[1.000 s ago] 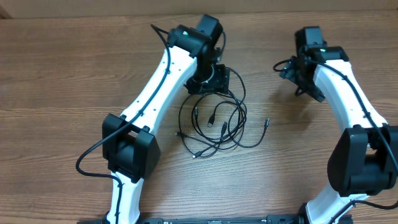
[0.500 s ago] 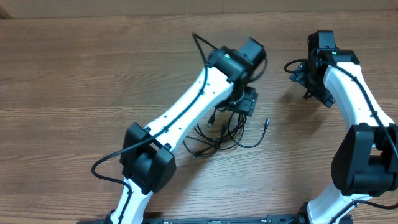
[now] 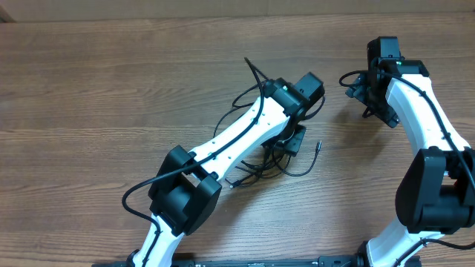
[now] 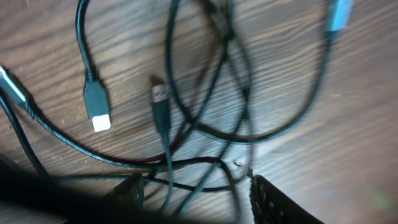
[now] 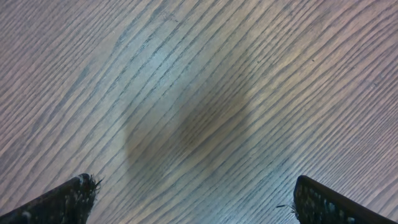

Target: Untangle cables

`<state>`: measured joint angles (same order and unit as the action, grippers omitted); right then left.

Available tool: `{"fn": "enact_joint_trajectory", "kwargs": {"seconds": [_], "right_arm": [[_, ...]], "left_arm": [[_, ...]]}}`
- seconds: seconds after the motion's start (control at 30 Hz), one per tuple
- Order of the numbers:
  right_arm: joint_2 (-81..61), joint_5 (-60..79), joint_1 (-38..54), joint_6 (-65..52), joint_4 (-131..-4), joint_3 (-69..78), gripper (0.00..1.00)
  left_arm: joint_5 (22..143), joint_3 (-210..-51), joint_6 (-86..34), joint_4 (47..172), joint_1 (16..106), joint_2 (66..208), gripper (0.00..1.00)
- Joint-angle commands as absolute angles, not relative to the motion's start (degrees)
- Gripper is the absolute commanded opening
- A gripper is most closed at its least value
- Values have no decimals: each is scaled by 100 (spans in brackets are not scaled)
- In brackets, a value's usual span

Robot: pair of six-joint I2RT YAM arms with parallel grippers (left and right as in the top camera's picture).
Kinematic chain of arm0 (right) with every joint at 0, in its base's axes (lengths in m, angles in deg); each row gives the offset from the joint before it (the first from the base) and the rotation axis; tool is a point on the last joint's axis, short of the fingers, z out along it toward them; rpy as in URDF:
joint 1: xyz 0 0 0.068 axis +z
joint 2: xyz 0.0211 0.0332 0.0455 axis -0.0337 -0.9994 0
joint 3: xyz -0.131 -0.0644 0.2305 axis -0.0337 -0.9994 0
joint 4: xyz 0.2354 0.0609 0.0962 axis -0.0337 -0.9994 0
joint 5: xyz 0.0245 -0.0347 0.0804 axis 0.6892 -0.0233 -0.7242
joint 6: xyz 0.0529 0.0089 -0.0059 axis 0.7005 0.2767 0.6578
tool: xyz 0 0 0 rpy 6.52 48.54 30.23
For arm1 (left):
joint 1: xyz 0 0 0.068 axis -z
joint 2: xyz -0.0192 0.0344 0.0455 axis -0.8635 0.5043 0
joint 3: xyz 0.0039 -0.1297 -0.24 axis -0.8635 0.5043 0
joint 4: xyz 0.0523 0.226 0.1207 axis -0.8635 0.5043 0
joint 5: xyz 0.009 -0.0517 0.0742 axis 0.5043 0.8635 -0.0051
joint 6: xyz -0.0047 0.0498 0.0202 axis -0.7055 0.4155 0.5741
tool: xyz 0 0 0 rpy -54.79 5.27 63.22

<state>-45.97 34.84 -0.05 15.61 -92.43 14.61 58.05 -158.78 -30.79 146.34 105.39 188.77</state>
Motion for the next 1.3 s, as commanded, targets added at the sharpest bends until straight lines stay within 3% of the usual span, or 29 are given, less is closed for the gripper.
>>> {"fn": "enact_joint_trajectory", "kwargs": {"seconds": [0.0, 0.07, 0.17, 0.33, 0.6, 0.63, 0.73, 0.83, 1.07, 1.27], "right_arm": [[-4549, 3540, -2, 1605, -9215, 1450, 100], [-4549, 3540, -2, 1603, -9215, 1450, 100], [-4549, 3540, -2, 1605, -9215, 1450, 100], [-4549, 3540, -2, 1603, -9215, 1450, 100], [-4549, 3540, -2, 1605, -9215, 1450, 100], [-4549, 3540, -2, 1605, -9215, 1450, 100], [-4549, 3540, -2, 1603, -9213, 1450, 100], [-4549, 3540, -2, 1605, -9215, 1450, 100], [-4549, 3540, -2, 1603, -9215, 1450, 100], [-4549, 3540, -2, 1605, -9213, 1450, 100]], "left_arm": [[5239, -15542, -3199, 14601, 10536, 18799, 45], [4697, -15480, -3199, 14698, 10499, 18799, 37], [3834, -15478, -3201, 14899, 10366, 18799, 35], [3580, -15478, -3206, 15076, 9903, 18799, 45], [3987, -15535, -3173, 15489, 8829, 18799, 77], [4048, -15572, -3173, 15572, 8694, 18799, 77], [4498, -15830, -2921, 15801, 8355, 18797, 62], [5124, -16339, -2574, 16031, 8128, 18749, 61], [6087, -17992, -2467, 16448, 8134, 18694, 66], [6306, -17708, -2495, 16112, 8532, 18696, 75]]}}
